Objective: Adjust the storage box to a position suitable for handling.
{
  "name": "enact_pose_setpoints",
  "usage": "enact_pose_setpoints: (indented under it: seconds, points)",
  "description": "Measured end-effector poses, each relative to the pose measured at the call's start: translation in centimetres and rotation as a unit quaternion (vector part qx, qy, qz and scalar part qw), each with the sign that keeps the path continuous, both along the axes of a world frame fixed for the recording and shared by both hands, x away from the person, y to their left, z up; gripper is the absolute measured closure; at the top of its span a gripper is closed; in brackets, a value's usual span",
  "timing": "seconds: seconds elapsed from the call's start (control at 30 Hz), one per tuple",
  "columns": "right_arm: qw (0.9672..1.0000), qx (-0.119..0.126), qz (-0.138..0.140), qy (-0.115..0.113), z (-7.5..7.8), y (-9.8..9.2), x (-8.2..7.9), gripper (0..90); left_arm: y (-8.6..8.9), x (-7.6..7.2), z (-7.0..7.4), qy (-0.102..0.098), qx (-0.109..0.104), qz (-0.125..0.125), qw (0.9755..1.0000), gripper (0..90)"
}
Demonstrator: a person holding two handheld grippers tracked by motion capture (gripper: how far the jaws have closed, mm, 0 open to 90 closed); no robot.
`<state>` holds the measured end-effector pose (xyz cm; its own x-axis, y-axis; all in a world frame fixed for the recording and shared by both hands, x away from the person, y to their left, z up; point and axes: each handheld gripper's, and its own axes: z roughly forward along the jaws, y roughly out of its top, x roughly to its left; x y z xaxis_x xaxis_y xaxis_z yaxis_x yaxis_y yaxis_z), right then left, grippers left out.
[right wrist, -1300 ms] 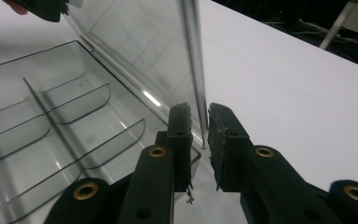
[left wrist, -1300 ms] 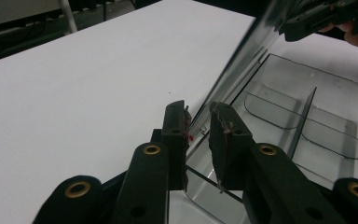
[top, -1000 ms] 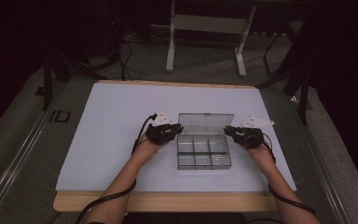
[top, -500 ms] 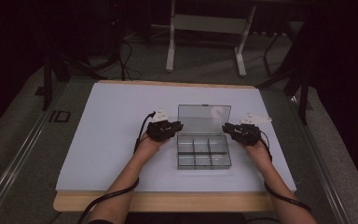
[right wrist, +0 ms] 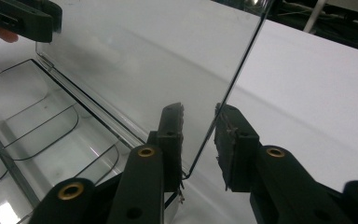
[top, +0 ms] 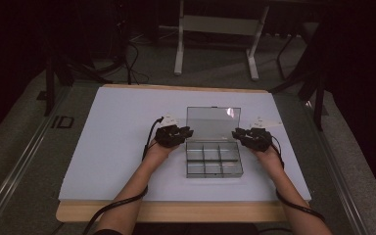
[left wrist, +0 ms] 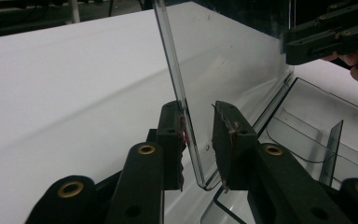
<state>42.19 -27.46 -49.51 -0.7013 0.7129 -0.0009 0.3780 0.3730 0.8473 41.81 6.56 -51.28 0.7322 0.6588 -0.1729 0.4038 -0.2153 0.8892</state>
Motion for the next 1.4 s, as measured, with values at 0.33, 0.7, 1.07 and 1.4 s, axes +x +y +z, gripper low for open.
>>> enact_pose_setpoints:
  seconds: [0.33, 0.7, 1.07, 1.4]
  points:
    - [0.9999, -0.003, -0.006, 0.009, -0.2, 0.3, 0.2, 66.3, -0.2, 0.3, -0.5, 0.015, -0.005, 0.003, 0.9999, 68.3]
    - [0.9994, -0.003, -0.016, 0.030, -0.3, 0.5, 0.5, 63.7, -0.3, 0.6, -0.9, 0.032, -0.014, 0.005, 0.9994, 64.4]
    - [0.9989, -0.003, -0.022, 0.042, -0.5, 0.6, 0.7, 58.9, -0.3, 0.9, -1.5, 0.059, -0.030, 0.010, 0.9978, 60.1]
    - [0.9983, -0.012, -0.033, 0.047, -0.7, 0.8, 0.7, 57.8, -0.2, 1.1, -1.8, 0.084, -0.033, 0.029, 0.9955, 51.5]
